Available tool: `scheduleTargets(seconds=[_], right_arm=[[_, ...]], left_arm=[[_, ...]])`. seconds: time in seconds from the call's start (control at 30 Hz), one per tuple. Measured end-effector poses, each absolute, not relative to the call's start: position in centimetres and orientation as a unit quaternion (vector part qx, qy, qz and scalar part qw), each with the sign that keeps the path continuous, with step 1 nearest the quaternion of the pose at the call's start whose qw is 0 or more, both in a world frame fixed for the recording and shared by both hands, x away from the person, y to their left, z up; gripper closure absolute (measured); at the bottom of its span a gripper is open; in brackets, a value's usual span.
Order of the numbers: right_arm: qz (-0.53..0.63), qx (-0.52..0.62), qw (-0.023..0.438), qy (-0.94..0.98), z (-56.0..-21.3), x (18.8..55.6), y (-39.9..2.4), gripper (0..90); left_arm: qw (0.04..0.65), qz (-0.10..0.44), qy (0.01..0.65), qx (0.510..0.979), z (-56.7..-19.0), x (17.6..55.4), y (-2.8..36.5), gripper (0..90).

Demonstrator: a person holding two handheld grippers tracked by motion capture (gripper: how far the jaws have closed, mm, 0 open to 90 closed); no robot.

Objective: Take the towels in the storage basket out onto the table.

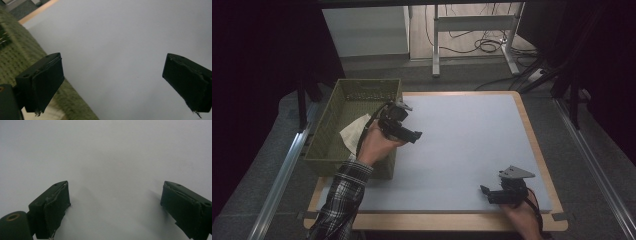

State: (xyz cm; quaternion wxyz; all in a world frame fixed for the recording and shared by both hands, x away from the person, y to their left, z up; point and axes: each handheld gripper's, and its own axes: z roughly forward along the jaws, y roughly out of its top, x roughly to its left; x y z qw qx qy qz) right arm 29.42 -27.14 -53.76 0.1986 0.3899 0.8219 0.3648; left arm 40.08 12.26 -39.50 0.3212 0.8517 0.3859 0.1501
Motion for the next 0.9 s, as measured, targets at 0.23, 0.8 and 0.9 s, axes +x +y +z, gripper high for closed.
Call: scheduleTargets(seconds=[0.23,0.8,0.9], right_arm=[[0.365,0.390,0.199,0.822,-53.8,29.4,-27.1,8.8],[0.365,0.390,0.199,0.822,-53.8,29.4,-27.1,8.8],[0.365,0.390,0.198,0.822,-53.8,29.4,-27.1,8.8]], left_arm=[[0.308,0.166,0.401,0.847,-38.6,40.4,14.9,0.1],[0.271,0.174,0.482,0.815,-42.0,43.5,22.6,0.4],[0.256,0.176,0.485,0.817,-43.1,44.2,22.9,0.0]])
